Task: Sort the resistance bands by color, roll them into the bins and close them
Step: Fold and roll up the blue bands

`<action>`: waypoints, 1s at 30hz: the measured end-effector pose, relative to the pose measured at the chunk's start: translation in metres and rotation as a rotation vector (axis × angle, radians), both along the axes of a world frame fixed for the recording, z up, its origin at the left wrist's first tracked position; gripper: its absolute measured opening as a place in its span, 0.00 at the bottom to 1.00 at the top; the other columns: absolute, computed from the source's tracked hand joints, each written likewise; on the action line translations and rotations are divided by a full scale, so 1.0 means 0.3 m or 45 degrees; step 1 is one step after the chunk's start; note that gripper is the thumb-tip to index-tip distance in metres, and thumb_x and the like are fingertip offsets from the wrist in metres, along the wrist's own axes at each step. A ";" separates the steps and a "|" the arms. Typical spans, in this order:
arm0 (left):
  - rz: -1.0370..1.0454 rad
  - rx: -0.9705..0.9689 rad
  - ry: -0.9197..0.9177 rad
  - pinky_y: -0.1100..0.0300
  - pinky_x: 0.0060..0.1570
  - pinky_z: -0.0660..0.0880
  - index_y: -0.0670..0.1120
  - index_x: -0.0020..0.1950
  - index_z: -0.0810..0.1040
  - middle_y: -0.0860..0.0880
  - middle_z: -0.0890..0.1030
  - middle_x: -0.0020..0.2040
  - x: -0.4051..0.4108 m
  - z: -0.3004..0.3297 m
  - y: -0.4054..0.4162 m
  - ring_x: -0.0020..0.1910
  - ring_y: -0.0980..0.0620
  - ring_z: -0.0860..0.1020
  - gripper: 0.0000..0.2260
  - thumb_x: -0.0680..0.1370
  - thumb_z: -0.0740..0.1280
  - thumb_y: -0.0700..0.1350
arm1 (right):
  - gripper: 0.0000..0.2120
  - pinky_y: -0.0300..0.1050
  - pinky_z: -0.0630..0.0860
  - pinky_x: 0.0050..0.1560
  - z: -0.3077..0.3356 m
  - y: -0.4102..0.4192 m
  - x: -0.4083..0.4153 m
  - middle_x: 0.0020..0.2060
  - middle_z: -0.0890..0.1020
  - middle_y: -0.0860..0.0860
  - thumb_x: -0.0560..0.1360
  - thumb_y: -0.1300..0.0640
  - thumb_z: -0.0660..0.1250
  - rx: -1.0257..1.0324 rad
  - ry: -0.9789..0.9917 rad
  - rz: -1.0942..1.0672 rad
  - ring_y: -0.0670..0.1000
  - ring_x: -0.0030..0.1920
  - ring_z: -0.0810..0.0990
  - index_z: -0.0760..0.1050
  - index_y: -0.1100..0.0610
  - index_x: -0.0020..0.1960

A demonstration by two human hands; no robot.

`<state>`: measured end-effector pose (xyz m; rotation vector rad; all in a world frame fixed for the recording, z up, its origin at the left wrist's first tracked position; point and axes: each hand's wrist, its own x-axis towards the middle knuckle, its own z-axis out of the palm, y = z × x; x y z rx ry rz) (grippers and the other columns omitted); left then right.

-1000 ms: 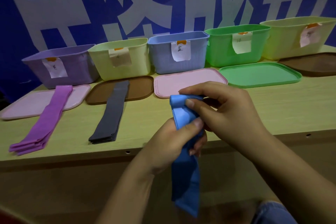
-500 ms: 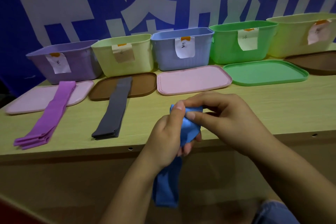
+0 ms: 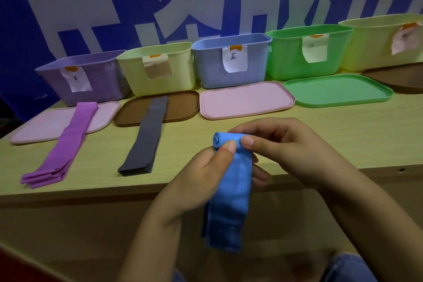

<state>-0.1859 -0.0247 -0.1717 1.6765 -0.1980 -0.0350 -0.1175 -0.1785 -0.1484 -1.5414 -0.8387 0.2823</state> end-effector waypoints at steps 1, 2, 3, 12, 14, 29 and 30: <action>-0.011 -0.104 0.000 0.60 0.48 0.79 0.47 0.51 0.80 0.44 0.85 0.47 0.000 -0.004 0.001 0.47 0.48 0.83 0.18 0.78 0.58 0.58 | 0.07 0.50 0.71 0.34 0.002 0.004 -0.005 0.31 0.80 0.57 0.70 0.54 0.69 0.049 0.001 -0.005 0.60 0.33 0.72 0.81 0.52 0.48; -0.043 -0.213 -0.009 0.58 0.50 0.79 0.46 0.52 0.82 0.43 0.84 0.50 0.003 -0.011 0.002 0.50 0.46 0.83 0.18 0.77 0.62 0.59 | 0.05 0.49 0.70 0.31 0.007 0.005 -0.014 0.33 0.79 0.62 0.71 0.56 0.70 0.100 0.006 -0.010 0.62 0.33 0.71 0.82 0.52 0.47; -0.105 -0.335 -0.019 0.55 0.52 0.78 0.47 0.55 0.82 0.42 0.84 0.52 0.006 -0.018 0.003 0.52 0.44 0.82 0.19 0.75 0.65 0.59 | 0.05 0.46 0.68 0.27 0.013 0.005 -0.022 0.34 0.78 0.66 0.71 0.57 0.71 0.139 0.005 -0.027 0.63 0.32 0.71 0.82 0.53 0.46; -0.406 -0.655 0.048 0.45 0.51 0.78 0.47 0.59 0.80 0.41 0.83 0.46 0.051 -0.050 -0.008 0.45 0.43 0.82 0.29 0.68 0.69 0.66 | 0.10 0.39 0.72 0.28 0.038 0.006 -0.040 0.30 0.81 0.53 0.73 0.64 0.68 0.106 -0.169 -0.189 0.47 0.25 0.74 0.81 0.50 0.45; -0.447 -0.690 -0.055 0.48 0.47 0.79 0.47 0.56 0.80 0.46 0.82 0.45 0.051 -0.063 -0.038 0.42 0.47 0.82 0.26 0.70 0.66 0.66 | 0.09 0.41 0.72 0.26 0.045 0.015 -0.052 0.28 0.80 0.55 0.73 0.63 0.69 0.108 -0.218 -0.198 0.50 0.22 0.73 0.81 0.49 0.47; -0.364 -0.536 -0.037 0.62 0.31 0.71 0.43 0.43 0.78 0.50 0.72 0.27 0.045 -0.047 -0.042 0.25 0.55 0.70 0.19 0.76 0.63 0.59 | 0.10 0.32 0.76 0.40 0.062 0.002 -0.040 0.37 0.85 0.44 0.70 0.65 0.71 0.144 -0.195 -0.244 0.39 0.37 0.81 0.81 0.50 0.45; -0.366 -0.501 -0.039 0.63 0.30 0.70 0.44 0.43 0.78 0.51 0.72 0.27 0.041 -0.041 -0.037 0.24 0.56 0.69 0.18 0.76 0.63 0.59 | 0.11 0.31 0.76 0.42 0.065 -0.004 -0.034 0.39 0.85 0.42 0.70 0.65 0.71 0.131 -0.199 -0.231 0.39 0.39 0.82 0.81 0.49 0.44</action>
